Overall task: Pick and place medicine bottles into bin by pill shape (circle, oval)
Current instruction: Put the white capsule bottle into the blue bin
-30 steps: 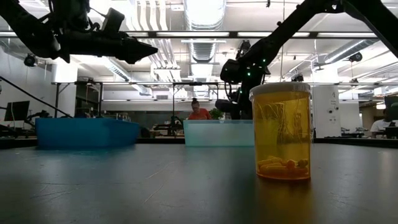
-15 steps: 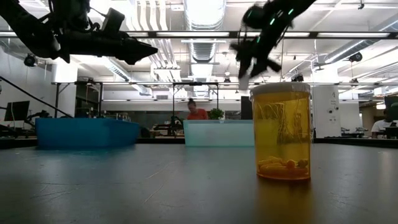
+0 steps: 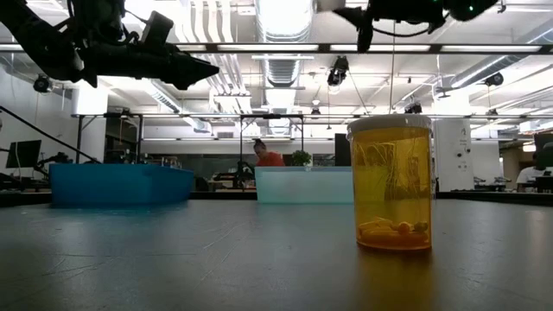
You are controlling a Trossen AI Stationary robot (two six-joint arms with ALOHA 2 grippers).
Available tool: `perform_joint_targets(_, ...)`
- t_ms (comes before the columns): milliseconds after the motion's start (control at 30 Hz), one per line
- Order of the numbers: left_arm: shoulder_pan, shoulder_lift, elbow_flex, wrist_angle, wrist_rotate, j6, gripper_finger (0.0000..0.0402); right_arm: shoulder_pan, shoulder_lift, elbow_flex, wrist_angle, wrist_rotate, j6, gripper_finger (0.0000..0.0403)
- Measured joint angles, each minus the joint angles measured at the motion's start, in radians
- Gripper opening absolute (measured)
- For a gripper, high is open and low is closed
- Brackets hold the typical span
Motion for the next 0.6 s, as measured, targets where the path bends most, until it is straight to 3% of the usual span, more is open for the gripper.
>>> perform_joint_targets(200, 0.0, 0.001, 0.0, 0.0, 0.0, -0.004, 0.0215, -0.001, 0.005, -0.082, 0.413, 0.002, 0.165, 0.0138)
perform_joint_targets(400, 0.0, 0.006, 0.0, 0.0, 0.0, -0.005, 0.0215, 0.0, 0.038, -0.096, 0.629, -0.001, 0.223, 0.0138)
perform_joint_targets(467, 0.0, 0.006, 0.0, 0.0, 0.0, -0.005, 0.0215, 0.001, 0.043, -0.082, 0.64, -0.068, 0.221, 0.0139)
perform_joint_targets(600, 0.0, 0.007, 0.0, 0.0, 0.0, -0.005, 0.0215, 0.024, 0.051, -0.046, 0.651, -0.3, 0.169, 0.0139)
